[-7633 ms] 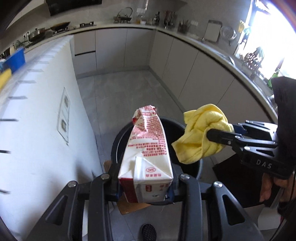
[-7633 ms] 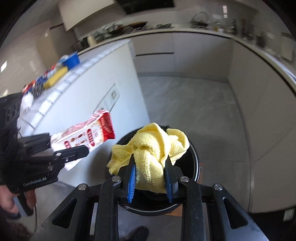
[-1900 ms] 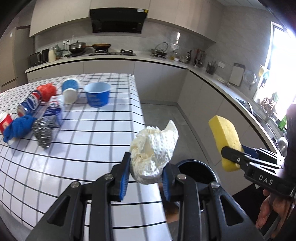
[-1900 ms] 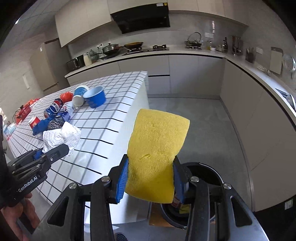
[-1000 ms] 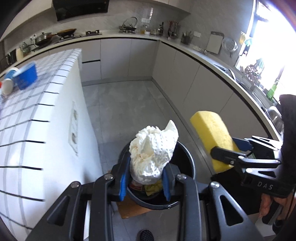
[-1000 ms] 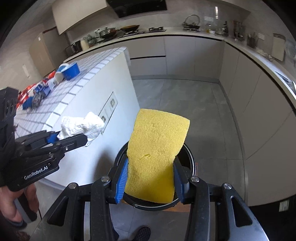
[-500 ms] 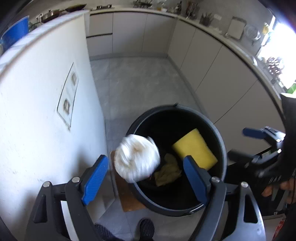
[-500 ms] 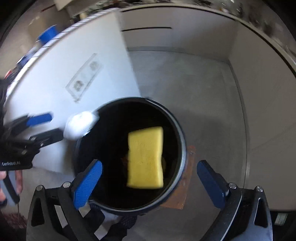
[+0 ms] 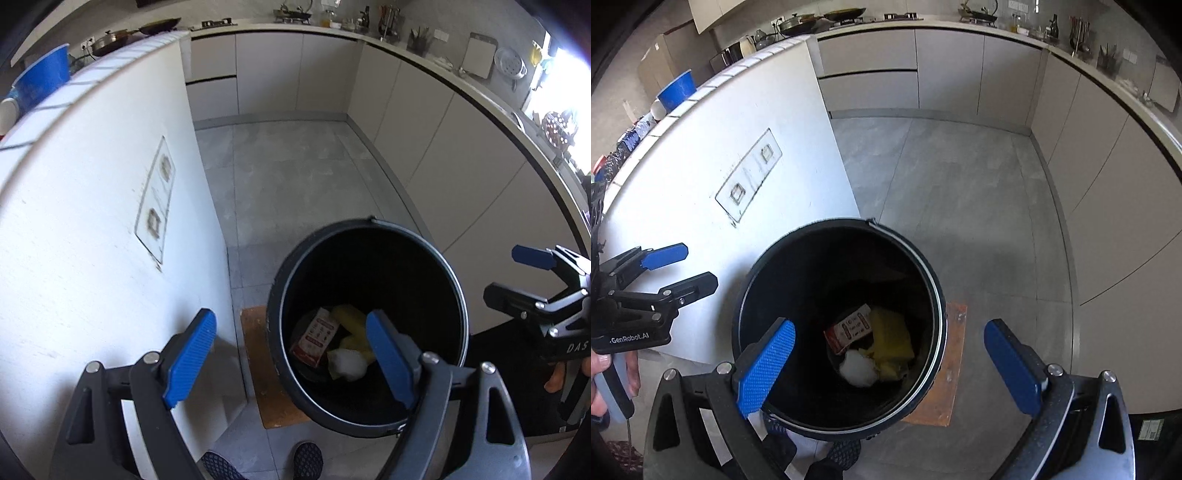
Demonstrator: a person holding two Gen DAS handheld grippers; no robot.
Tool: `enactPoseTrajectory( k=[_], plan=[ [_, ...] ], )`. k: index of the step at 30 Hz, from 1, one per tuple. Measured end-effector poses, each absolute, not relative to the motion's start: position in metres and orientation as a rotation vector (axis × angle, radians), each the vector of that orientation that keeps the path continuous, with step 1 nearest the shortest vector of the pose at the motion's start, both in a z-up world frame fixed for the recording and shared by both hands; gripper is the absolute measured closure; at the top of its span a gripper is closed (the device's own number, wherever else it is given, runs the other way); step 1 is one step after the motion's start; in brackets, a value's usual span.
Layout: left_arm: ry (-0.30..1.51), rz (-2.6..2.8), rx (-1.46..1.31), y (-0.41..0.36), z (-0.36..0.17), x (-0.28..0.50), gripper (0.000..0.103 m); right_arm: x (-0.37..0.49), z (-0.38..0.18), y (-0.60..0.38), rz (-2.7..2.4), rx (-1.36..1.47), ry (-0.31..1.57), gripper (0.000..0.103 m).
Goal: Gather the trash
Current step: 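Move both tools back from the bin toward the table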
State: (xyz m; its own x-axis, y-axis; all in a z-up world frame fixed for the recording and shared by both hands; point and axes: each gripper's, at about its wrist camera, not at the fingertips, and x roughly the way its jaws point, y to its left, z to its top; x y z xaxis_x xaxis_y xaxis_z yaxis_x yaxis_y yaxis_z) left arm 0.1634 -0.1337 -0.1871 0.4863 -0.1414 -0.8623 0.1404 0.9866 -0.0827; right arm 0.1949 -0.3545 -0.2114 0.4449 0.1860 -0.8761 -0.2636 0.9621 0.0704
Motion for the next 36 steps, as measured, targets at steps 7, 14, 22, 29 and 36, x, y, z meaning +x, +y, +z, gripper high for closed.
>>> enactPoseTrajectory(
  k=[7, 14, 22, 29, 36],
  plan=[
    [0.991, -0.155, -0.008, -0.133, -0.161, 0.15, 0.018, 0.186, -0.19, -0.353, 0.25, -0.094, 1.039, 0.0],
    [0.921, -0.156, -0.015, -0.131, -0.13, 0.154, 0.017, 0.179, -0.148, -0.343, 0.241, -0.094, 0.949, 0.0],
    [0.862, -0.147, -0.046, -0.11, -0.098, 0.143, 0.016, 0.173, -0.098, -0.323, 0.242, -0.097, 0.83, 0.0],
    [0.831, -0.114, -0.063, -0.085, -0.081, 0.14, 0.016, 0.172, -0.074, -0.295, 0.255, -0.099, 0.8, 0.0],
    [0.819, -0.069, -0.077, -0.05, -0.07, 0.133, 0.016, 0.169, -0.062, -0.252, 0.302, -0.131, 0.787, 0.0]
  ],
)
